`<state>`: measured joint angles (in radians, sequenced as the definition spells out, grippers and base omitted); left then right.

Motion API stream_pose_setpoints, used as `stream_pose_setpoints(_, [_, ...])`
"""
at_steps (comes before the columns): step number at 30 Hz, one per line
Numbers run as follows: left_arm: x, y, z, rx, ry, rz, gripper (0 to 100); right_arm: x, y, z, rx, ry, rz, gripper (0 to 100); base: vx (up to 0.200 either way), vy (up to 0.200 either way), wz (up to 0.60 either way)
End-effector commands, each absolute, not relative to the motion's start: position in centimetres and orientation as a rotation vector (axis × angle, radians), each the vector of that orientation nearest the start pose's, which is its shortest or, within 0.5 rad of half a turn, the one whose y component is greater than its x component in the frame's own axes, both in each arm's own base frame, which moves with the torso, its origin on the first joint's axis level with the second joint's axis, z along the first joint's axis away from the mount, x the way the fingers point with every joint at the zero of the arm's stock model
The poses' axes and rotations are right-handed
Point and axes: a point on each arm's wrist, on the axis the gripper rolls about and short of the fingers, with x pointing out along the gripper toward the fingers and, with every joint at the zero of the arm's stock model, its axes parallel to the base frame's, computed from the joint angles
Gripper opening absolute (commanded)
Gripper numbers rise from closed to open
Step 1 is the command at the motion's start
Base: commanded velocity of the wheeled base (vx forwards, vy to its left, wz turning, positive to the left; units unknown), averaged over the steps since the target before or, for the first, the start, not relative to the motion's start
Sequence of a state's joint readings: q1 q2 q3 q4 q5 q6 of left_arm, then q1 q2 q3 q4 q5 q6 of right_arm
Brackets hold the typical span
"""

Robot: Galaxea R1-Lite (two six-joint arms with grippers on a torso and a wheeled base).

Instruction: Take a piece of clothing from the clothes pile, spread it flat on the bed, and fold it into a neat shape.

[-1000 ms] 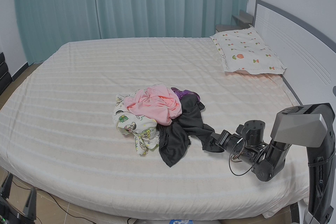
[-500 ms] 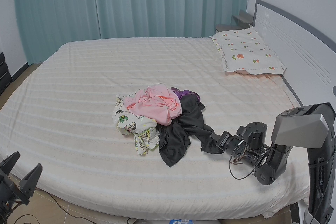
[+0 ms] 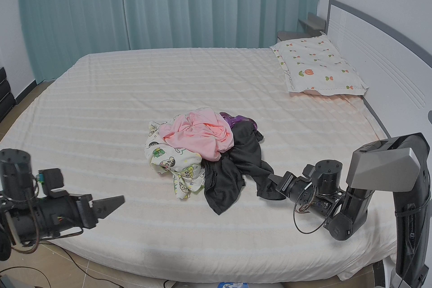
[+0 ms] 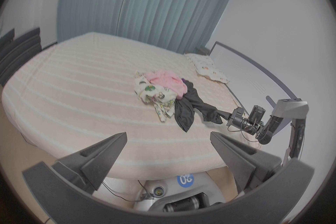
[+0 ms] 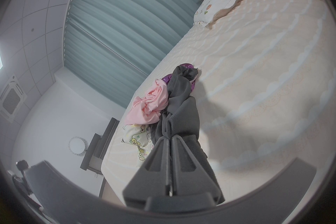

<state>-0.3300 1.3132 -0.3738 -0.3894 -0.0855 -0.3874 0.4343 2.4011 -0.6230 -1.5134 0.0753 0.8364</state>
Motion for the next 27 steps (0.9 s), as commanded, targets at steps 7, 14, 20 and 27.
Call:
stream_pose_setpoints(7, [30.5,-19.4,-0.2,-0.427,0.953,-0.194,100,31.0,12.5,-0.3,0.599,0.432,0.331,0,0.000,0.000,0.00])
stream_pose_setpoints(14, [31.7,-21.0,-1.3,-0.422,0.944,-0.215,100,30.8,12.2,0.5,0.601,0.414,0.323,0,0.000,0.000,0.00])
stream_pose_setpoints(20, [32.2,-22.2,-0.9,-0.427,0.921,-0.245,100,30.7,12.3,0.2,0.599,0.423,0.319,0,0.000,0.000,0.00])
stream_pose_setpoints(27, [33.0,-22.9,-2.0,-0.425,0.921,-0.248,100,30.7,12.7,0.2,0.599,0.415,0.337,0,0.000,0.000,0.00])
